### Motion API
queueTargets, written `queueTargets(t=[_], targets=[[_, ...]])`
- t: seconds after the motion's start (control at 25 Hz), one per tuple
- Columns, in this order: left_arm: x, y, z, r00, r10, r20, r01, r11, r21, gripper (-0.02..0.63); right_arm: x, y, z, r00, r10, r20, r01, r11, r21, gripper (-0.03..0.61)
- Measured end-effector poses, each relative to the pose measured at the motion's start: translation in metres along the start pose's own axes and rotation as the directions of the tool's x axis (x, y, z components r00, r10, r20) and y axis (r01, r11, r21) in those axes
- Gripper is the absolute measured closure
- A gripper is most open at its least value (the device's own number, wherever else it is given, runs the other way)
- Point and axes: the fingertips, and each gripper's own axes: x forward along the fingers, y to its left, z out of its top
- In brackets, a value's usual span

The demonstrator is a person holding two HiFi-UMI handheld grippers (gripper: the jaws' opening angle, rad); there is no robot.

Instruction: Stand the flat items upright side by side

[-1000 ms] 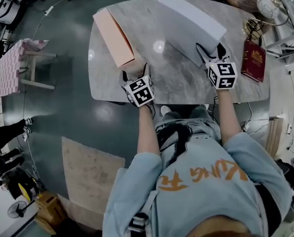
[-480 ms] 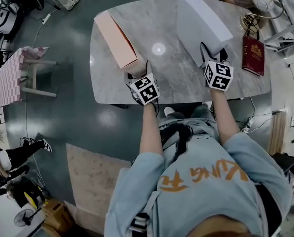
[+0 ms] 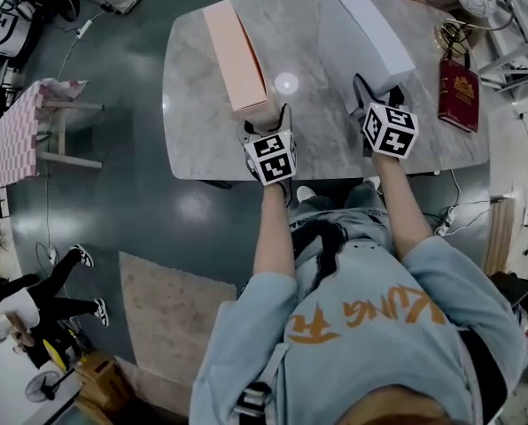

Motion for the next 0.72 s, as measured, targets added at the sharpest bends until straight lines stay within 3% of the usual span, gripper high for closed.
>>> queueTargets(t=[0.44, 0.72], targets=[[0.020, -0.071, -0.004, 0.985, -0.168, -0.035, 0.171, 0.982, 0.081, 0.236, -0.005, 0.017, -0.002, 0.996, 0.072, -0.043, -0.070, 0.997, 0.042, 0.249], [0.027, -0.107, -0.001, 0.970, -0.235, -0.056, 0.240, 0.963, 0.125, 0.233, -0.009, 0.025, -0.003, 0.991, 0.123, -0.051, -0.121, 0.991, 0.050, 0.250]])
